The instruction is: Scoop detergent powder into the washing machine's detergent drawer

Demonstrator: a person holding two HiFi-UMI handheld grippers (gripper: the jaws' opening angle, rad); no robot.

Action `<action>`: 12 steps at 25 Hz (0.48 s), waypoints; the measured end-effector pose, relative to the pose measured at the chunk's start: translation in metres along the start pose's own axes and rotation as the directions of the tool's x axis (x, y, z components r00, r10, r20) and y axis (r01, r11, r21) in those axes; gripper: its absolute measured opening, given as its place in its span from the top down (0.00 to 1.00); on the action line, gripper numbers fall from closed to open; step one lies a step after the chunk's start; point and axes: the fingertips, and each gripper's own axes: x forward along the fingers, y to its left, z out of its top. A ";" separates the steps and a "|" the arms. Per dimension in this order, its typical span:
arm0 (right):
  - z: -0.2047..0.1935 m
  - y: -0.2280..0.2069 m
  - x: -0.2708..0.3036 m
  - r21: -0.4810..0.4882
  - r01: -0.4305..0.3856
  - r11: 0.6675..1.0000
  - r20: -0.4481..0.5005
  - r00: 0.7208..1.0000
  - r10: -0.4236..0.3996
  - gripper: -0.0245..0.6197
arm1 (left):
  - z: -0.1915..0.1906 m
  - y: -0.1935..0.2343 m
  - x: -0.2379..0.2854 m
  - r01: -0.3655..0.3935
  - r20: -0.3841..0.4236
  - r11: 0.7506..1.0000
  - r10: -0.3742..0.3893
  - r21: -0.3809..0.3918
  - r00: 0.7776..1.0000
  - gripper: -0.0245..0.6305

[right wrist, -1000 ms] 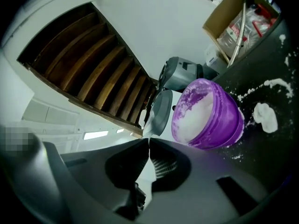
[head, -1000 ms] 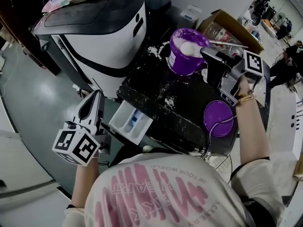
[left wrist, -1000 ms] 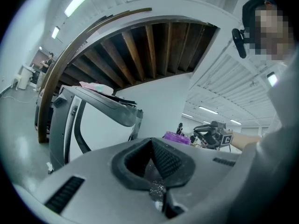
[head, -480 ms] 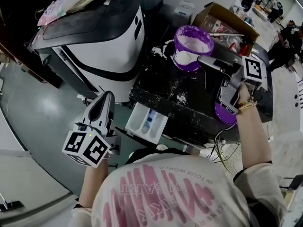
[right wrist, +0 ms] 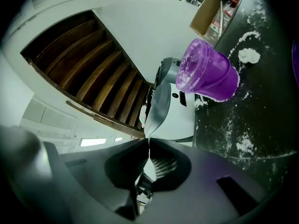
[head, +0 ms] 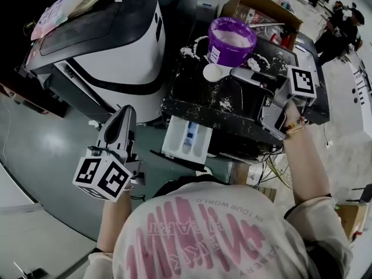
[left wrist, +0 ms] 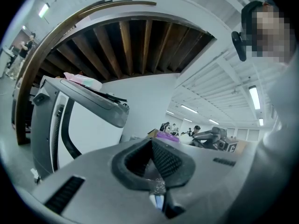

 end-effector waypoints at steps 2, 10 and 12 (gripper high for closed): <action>-0.008 0.001 0.002 0.003 0.008 1.000 0.003 1.000 -0.009 0.96 | -0.001 0.001 -0.001 0.018 -0.007 1.000 -0.018 -0.004 1.000 0.96; -0.053 -0.004 0.012 0.025 0.034 0.999 0.022 0.999 -0.035 0.96 | -0.005 0.015 -0.016 0.077 -0.026 0.997 -0.077 -0.010 0.997 0.96; -0.063 -0.007 0.012 0.036 0.039 0.999 0.031 0.999 -0.040 0.96 | -0.007 0.017 -0.020 0.090 -0.034 0.996 -0.090 -0.012 0.995 0.96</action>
